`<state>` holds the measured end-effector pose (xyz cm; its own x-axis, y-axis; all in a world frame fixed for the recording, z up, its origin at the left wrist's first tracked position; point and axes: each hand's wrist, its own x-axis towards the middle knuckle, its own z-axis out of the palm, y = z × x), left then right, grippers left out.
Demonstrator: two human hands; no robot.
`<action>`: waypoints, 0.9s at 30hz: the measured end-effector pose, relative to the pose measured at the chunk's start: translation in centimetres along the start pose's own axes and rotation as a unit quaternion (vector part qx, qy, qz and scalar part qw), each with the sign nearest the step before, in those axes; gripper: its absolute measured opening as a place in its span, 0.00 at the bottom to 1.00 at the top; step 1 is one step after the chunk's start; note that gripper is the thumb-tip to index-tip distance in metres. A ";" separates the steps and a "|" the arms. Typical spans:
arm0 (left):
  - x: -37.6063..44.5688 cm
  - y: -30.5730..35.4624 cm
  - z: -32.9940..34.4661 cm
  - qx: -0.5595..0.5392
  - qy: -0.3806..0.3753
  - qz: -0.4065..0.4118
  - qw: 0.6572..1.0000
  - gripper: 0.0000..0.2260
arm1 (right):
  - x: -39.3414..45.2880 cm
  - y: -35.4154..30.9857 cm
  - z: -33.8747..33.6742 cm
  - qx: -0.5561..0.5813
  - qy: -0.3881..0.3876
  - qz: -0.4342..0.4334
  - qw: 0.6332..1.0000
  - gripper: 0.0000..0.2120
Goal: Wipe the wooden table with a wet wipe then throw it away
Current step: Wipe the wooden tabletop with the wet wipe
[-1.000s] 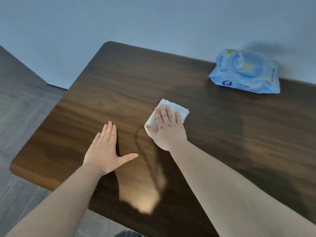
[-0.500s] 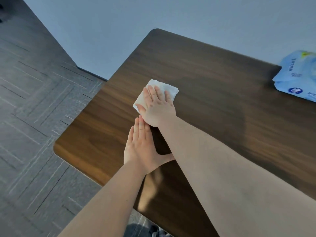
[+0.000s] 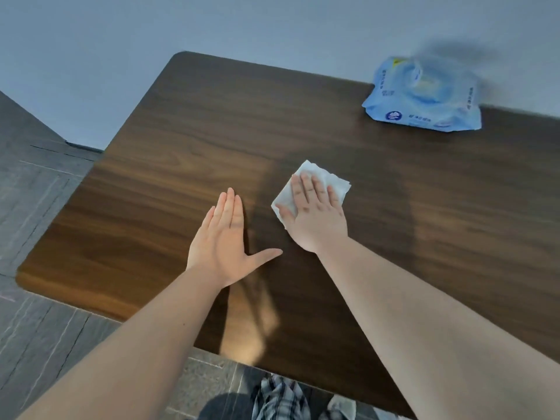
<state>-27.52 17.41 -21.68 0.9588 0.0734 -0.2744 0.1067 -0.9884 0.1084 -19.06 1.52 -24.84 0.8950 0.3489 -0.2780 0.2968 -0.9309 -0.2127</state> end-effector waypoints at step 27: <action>-3.8 39.7 7.6 0.127 -0.065 0.341 0.929 0.51 | -33.1 45.5 -1.3 0.061 0.052 0.454 0.887 0.31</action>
<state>-28.96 -23.08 -23.61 0.7398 -0.5813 -0.3387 -0.5946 -0.8005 0.0750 -34.77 -52.48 -24.11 0.7741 -0.5572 -0.3006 -0.5952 -0.8023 -0.0458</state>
